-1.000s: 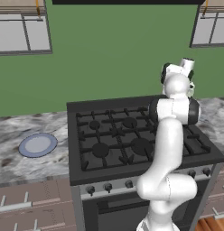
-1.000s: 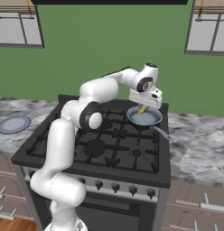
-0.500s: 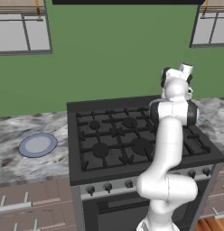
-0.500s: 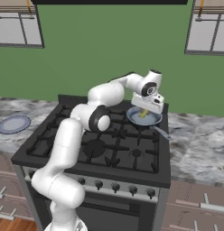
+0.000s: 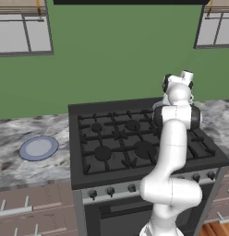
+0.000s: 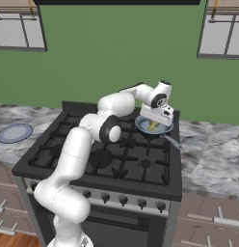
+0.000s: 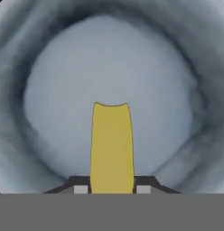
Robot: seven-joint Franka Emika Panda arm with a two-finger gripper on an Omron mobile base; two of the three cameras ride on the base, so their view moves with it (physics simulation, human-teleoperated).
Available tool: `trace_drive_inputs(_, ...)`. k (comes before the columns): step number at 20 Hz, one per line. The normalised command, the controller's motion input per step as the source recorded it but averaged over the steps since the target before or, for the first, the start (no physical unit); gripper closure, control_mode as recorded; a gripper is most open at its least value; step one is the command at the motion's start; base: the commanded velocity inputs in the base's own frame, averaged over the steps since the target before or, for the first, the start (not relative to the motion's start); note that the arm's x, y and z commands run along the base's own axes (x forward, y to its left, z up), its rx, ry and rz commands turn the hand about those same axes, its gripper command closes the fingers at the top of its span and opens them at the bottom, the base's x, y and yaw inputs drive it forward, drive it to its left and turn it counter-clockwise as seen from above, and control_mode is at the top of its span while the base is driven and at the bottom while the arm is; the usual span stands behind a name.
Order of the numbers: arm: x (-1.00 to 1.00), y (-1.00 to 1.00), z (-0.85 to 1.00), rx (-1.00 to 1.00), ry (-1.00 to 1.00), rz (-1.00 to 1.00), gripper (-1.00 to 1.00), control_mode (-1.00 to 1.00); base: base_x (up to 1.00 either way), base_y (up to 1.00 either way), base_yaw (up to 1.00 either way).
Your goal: Pick up the butter stick and place it in the pan. Then turn on the burner for the pan.
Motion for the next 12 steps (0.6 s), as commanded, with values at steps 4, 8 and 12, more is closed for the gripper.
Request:
trace_drive_inputs(4, 0.18, 0.06, -0.14, 0.0, -0.05, 0.0, -1.0, -1.0, 0.0, 0.0, 0.0)
trace_drive_inputs(8, 0.02, 0.0, -0.01, 0.0, -0.1, 0.0, -1.0, -1.0, 0.0, 0.0, 0.0)
trace_drive_inputs(12, -0.17, 0.07, 0.14, 0.0, -0.16, 0.0, -1.0, -1.0, 0.0, 0.0, 0.0)
